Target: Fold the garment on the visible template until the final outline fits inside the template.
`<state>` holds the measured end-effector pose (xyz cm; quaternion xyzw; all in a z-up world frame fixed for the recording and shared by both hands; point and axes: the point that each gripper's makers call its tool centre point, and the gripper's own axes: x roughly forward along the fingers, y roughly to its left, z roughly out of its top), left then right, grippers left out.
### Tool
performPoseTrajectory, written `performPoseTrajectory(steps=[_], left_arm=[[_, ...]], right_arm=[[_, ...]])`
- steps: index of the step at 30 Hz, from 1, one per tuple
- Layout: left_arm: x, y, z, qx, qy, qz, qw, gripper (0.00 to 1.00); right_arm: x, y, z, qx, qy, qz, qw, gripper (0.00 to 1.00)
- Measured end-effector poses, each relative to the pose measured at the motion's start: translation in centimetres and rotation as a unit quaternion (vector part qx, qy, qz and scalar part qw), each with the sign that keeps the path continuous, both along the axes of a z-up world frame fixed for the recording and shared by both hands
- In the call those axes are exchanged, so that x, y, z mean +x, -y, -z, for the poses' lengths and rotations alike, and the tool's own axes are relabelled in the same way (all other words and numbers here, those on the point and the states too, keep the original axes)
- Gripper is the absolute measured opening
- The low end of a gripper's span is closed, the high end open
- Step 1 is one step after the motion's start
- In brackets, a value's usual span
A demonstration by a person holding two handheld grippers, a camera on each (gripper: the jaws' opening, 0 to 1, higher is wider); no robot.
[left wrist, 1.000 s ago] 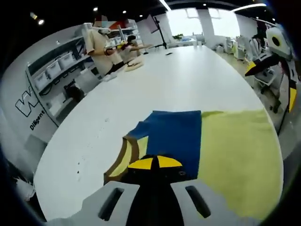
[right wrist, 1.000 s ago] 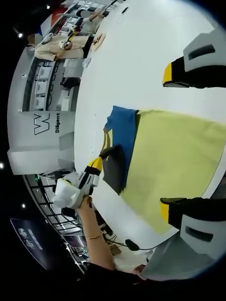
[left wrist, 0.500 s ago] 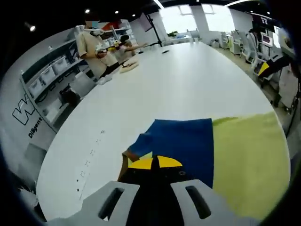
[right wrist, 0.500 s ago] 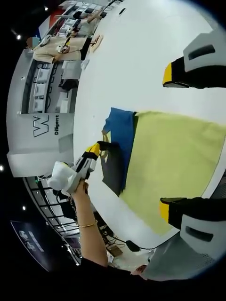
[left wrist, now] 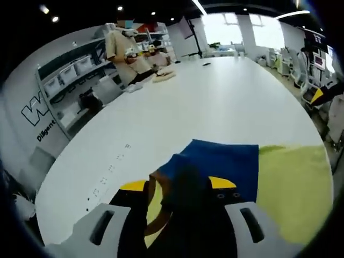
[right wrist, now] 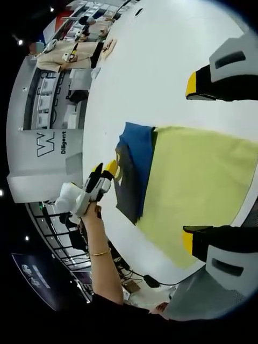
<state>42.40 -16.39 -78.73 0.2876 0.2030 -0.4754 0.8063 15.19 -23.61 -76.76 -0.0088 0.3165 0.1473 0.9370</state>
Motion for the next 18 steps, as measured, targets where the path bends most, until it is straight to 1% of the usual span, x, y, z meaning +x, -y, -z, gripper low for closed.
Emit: performPoseTrajectory(steps=[2,4,5,6,7,9,10,12,14,16,17,18], left_arm=[[0.2,-0.4,0.1,-0.001,-0.004,-0.006,1.0000,0.41],[0.3,-0.7,0.2,-0.011,-0.017,-0.019,0.9996,0.45],[0.4,-0.9,0.3,-0.022,-0.031,-0.031,0.9988,0.46],[0.5,-1.1,0.3,-0.025,-0.034,-0.037,0.9984,0.48],[0.7,-1.5,0.6,-0.023,-0.039,-0.050,0.9977,0.49],[0.8,-1.7,0.8,-0.025,-0.043,-0.058,0.9971,0.52],[0.4,-1.5,1.1,-0.045,-0.069,-0.067,0.9944,0.52],[0.4,-1.6,1.5,-0.049,-0.087,-0.072,0.9925,0.50],[0.8,-1.7,1.8,-0.044,-0.082,-0.073,0.9929,0.48],[0.9,-1.7,2.3,-0.042,-0.088,-0.078,0.9922,0.46],[0.8,-1.5,2.5,-0.052,-0.101,-0.080,0.9903,0.43],[0.8,-1.4,2.7,-0.058,-0.109,-0.080,0.9891,0.40]], right_arm=[[0.0,0.0,0.0,-0.001,0.000,-0.001,1.0000,0.96],[0.0,-0.1,0.0,-0.001,-0.001,-0.002,1.0000,0.96],[0.0,-0.1,0.0,-0.001,0.000,-0.002,1.0000,0.96],[0.0,-0.1,0.0,-0.001,0.000,-0.002,1.0000,0.96],[-0.1,-0.1,0.0,0.000,0.000,-0.002,1.0000,0.96],[-0.1,-0.1,0.0,-0.001,-0.001,-0.003,1.0000,0.96],[-0.1,-0.1,0.1,-0.001,-0.003,-0.004,1.0000,0.96],[-0.2,-0.1,0.2,-0.002,-0.004,-0.004,1.0000,0.96],[-0.2,0.0,0.3,-0.002,-0.005,-0.004,1.0000,0.96],[-0.2,0.0,0.3,-0.001,-0.006,-0.003,1.0000,0.96],[-0.2,0.1,0.3,-0.001,-0.006,-0.002,1.0000,0.96],[-0.2,0.2,0.3,-0.001,-0.007,-0.001,1.0000,0.96]])
